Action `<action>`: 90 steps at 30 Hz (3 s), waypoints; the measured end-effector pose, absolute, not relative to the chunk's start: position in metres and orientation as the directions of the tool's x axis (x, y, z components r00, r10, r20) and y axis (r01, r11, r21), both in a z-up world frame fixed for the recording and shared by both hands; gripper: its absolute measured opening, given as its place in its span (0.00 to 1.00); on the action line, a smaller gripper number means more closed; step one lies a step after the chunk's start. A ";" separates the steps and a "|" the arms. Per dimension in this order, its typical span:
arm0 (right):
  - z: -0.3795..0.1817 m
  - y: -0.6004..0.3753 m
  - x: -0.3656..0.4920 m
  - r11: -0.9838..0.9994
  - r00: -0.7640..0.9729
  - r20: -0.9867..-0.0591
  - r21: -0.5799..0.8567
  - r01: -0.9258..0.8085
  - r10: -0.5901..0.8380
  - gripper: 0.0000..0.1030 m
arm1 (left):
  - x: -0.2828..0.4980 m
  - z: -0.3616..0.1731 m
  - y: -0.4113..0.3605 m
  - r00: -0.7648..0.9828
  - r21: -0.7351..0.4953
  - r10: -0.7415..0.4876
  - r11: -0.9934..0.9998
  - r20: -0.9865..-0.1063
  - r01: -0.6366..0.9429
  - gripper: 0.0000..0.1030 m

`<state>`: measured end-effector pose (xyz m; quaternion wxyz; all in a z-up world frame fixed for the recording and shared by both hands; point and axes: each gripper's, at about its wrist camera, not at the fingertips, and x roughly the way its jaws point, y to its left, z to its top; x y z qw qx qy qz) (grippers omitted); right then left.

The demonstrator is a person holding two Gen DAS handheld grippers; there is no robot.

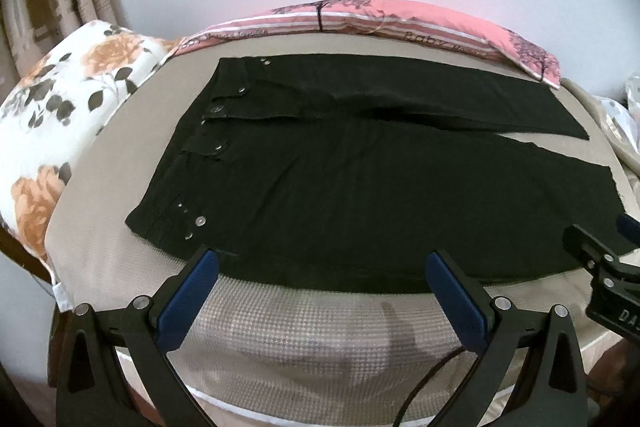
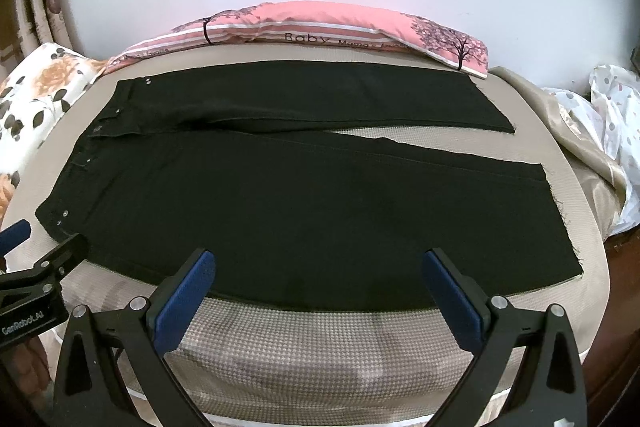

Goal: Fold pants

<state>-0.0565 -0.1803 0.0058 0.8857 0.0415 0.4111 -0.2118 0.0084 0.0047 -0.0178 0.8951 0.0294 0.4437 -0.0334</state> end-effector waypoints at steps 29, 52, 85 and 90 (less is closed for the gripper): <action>0.008 -0.183 -0.056 0.910 0.593 -0.728 -0.104 0.401 -0.344 0.99 | 0.010 -0.019 0.003 0.619 0.005 -0.067 0.993 -0.782 0.114 0.99; 0.004 -0.183 -0.053 0.912 0.585 -0.739 -0.099 0.398 -0.335 0.99 | 0.010 -0.022 0.002 0.615 0.006 -0.064 0.994 -0.786 0.112 1.00; 0.022 -0.261 0.130 0.957 0.614 -0.776 0.050 0.285 -0.142 0.99 | 0.284 -0.024 0.164 0.531 -0.220 -0.185 0.975 -0.827 -0.004 0.53; 0.010 -0.273 0.156 0.944 0.598 -0.793 0.097 0.316 -0.119 0.99 | 0.346 -0.059 0.190 0.445 -0.342 -0.293 0.939 -0.846 -0.032 0.39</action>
